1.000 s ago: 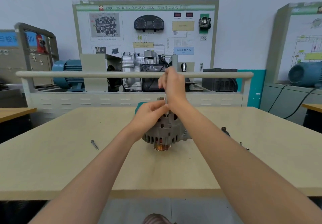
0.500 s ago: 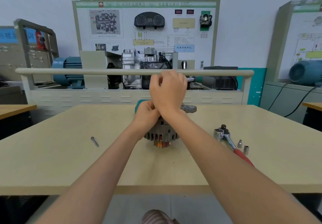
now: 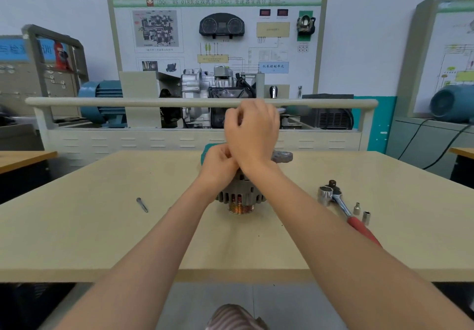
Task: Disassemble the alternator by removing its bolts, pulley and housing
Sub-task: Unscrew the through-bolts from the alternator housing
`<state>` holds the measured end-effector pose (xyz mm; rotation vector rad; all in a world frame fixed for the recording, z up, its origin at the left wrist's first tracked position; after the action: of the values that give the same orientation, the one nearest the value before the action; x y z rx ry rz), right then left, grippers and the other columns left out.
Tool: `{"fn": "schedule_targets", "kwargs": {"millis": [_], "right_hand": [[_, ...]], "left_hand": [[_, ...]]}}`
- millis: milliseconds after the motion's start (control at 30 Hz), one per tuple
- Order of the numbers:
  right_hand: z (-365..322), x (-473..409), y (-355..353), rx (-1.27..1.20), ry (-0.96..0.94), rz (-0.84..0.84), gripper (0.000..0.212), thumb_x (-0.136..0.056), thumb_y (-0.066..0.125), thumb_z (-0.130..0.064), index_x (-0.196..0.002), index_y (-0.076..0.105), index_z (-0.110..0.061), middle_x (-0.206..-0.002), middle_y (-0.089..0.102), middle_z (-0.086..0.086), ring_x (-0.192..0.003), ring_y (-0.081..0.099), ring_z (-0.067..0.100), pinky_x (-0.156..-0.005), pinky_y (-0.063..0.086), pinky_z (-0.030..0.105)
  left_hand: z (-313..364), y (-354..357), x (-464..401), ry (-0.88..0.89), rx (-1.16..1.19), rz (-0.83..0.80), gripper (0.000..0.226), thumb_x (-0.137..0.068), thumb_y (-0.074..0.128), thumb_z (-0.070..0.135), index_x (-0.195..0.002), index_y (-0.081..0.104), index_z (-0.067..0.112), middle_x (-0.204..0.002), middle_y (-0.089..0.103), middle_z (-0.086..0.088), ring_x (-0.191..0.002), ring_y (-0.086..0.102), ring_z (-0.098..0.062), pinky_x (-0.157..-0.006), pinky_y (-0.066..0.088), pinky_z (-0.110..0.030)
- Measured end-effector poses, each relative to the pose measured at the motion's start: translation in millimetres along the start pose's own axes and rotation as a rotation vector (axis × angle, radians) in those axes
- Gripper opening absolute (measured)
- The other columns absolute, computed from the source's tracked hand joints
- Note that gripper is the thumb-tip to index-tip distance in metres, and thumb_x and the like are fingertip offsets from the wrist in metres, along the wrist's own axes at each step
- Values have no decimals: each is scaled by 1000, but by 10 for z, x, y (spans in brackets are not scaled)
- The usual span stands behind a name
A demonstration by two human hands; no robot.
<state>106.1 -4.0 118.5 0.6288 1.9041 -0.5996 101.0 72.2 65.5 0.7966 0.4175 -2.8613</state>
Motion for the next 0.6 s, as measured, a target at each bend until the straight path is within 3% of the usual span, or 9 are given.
{"fn": "schedule_targets", "kwargs": {"millis": [33, 100, 167, 233, 300, 400, 467, 500, 600], "right_hand": [[-31, 25, 3, 135, -33, 32, 20, -84, 47, -19, -68, 56, -11, -75, 53, 0, -80, 46, 20, -85, 32, 30], [-63, 5, 22, 114, -14, 16, 23, -85, 48, -18, -65, 56, -10, -72, 53, 1, -78, 46, 21, -89, 31, 32], [-57, -94, 18, -138, 85, -61, 42, -89, 48, -18, -47, 40, -16, -53, 41, -6, -60, 41, 17, -77, 36, 33], [10, -211, 27, -456, 296, -177, 53, -92, 45, -18, -40, 33, -16, -42, 33, -5, -47, 32, 16, -61, 34, 30], [71, -279, 42, -760, 501, -269, 55, -93, 39, -16, -39, 33, -13, -42, 32, 1, -44, 36, 16, -62, 37, 30], [105, -285, 62, -992, 634, -290, 50, -94, 34, -14, -44, 32, -14, -46, 34, 6, -41, 41, 9, -68, 41, 25], [76, -223, 51, -867, 548, -231, 50, -94, 36, -14, -44, 39, -11, -45, 40, 0, -47, 43, 9, -63, 41, 22], [52, -166, 33, -708, 419, -184, 47, -94, 38, -15, -47, 43, -9, -47, 42, -3, -51, 43, 9, -61, 40, 22], [-9, 16, 8, -31, 10, -1, 25, -86, 44, -19, -66, 55, -9, -67, 50, -2, -73, 46, 16, -79, 35, 28]], "left_hand": [[-8, 3, 3, -15, -10, 11, 37, -88, 48, -3, -57, 51, 17, -39, 52, 17, -40, 48, 8, -40, 33, -8], [1, 4, 7, -22, -4, 4, 36, -89, 49, -3, -58, 50, 17, -39, 52, 17, -40, 48, 9, -40, 32, -6], [30, 0, 7, -15, 6, -41, 31, -91, 52, 4, -65, 59, 21, -48, 60, 18, -49, 55, 10, -45, 37, -5], [65, 6, 2, -15, 15, -108, 19, -93, 55, 18, -84, 69, 27, -65, 69, 19, -62, 62, 9, -51, 41, -4], [72, 1, -11, -11, 11, -153, 17, -94, 56, 26, -100, 70, 31, -79, 73, 17, -72, 65, 8, -55, 42, -3], [72, -30, -18, 0, 18, -151, 17, -93, 56, 26, -100, 70, 34, -80, 73, 18, -73, 65, 8, -55, 42, -2], [70, -35, -13, -1, 16, -124, 16, -93, 57, 23, -96, 71, 30, -72, 71, 18, -68, 64, 9, -56, 43, -3], [62, -30, -6, 3, 13, -104, 18, -93, 57, 18, -86, 71, 27, -66, 70, 18, -63, 63, 9, -54, 44, -6], [-13, -18, -7, -26, -8, -8, 35, -90, 50, -1, -60, 56, 17, -42, 56, 16, -42, 50, 8, -43, 36, -8]]}}
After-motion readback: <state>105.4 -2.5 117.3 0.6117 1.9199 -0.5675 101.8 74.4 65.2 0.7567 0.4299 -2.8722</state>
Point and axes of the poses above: each hand's wrist, its own x-axis away from the middle knuckle, its own y-axis out of the palm, z = x × y, the point moved 3 cm from there along -x, towards the middle knuckle
